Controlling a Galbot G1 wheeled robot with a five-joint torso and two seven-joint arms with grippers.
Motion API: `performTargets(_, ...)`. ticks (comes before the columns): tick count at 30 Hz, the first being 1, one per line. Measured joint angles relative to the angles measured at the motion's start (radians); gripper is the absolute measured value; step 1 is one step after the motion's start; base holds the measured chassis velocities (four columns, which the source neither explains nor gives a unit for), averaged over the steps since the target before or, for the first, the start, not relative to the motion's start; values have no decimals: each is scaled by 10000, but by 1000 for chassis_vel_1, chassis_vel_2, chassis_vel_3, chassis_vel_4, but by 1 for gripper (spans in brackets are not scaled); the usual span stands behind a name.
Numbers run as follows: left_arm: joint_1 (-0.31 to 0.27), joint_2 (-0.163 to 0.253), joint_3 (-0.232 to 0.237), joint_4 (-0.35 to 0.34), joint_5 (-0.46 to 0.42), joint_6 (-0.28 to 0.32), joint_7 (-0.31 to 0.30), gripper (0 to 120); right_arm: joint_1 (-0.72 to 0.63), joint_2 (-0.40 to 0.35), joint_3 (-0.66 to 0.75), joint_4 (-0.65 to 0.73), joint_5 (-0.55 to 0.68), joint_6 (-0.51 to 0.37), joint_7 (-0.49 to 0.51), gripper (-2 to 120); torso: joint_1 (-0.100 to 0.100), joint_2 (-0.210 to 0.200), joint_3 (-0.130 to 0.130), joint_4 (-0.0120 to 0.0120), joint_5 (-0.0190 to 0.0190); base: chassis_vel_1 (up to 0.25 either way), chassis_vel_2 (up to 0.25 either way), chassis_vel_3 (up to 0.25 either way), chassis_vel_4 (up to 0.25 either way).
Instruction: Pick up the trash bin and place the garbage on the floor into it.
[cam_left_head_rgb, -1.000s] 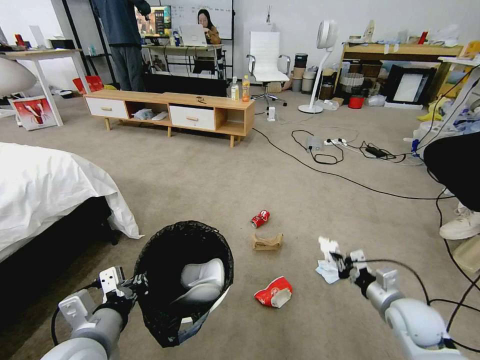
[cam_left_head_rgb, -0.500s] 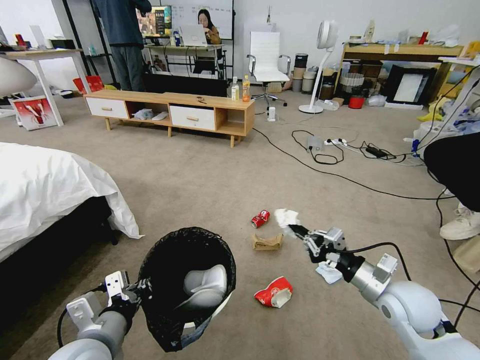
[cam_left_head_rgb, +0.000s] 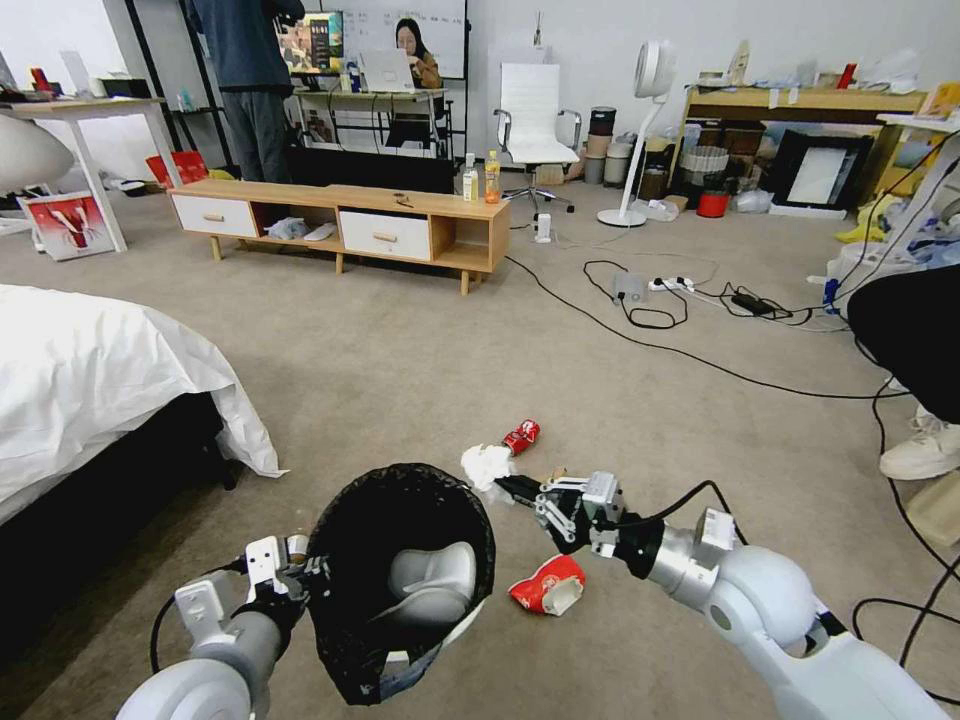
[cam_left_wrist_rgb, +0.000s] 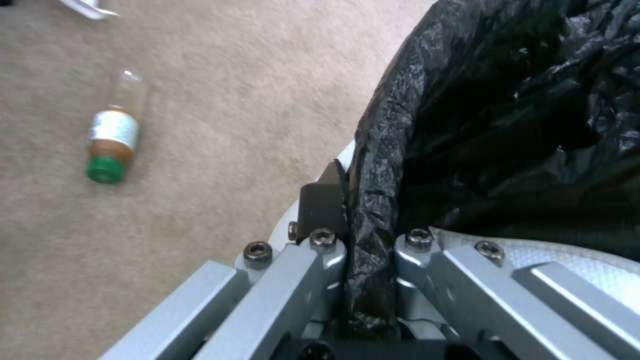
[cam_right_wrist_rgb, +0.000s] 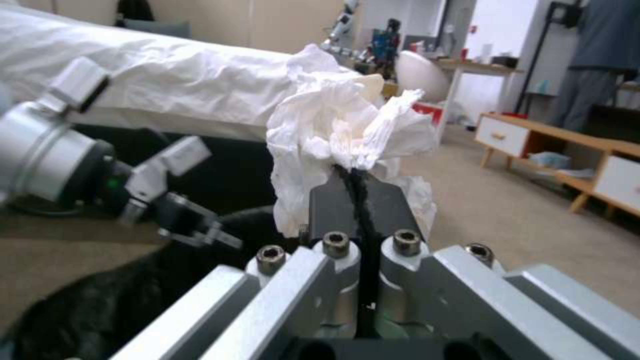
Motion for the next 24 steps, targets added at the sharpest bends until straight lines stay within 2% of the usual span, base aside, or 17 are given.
performTargets(5,-184,104,368,167,7,-5,0,3,48,5,-233,-58,-2,-26,-9,0,0,1,0,0,0,0,0,0,0)
performTargets(9,-486,200,880,516,177,-71,-6,3,-34,17,-359,-102,-55,-221,-8,0,0,0,0,0,0,0,0,0,0)
performTargets(16,-569,121,1094,587,229,-125,-14,3,-156,8,-374,-52,-40,-752,30,0,0,0,0,0,1,0,0,0,0)
performTargets(23,-582,152,1076,584,220,-148,-1,3,-170,44,-544,-49,-110,-1202,315,0,0,0,0,1,1,0,0,0,0)
performTargets(24,-574,164,1055,571,220,-150,7,3,-204,54,-558,-41,-198,-1349,393,5,0,0,0,0,1,0,0,0,0)
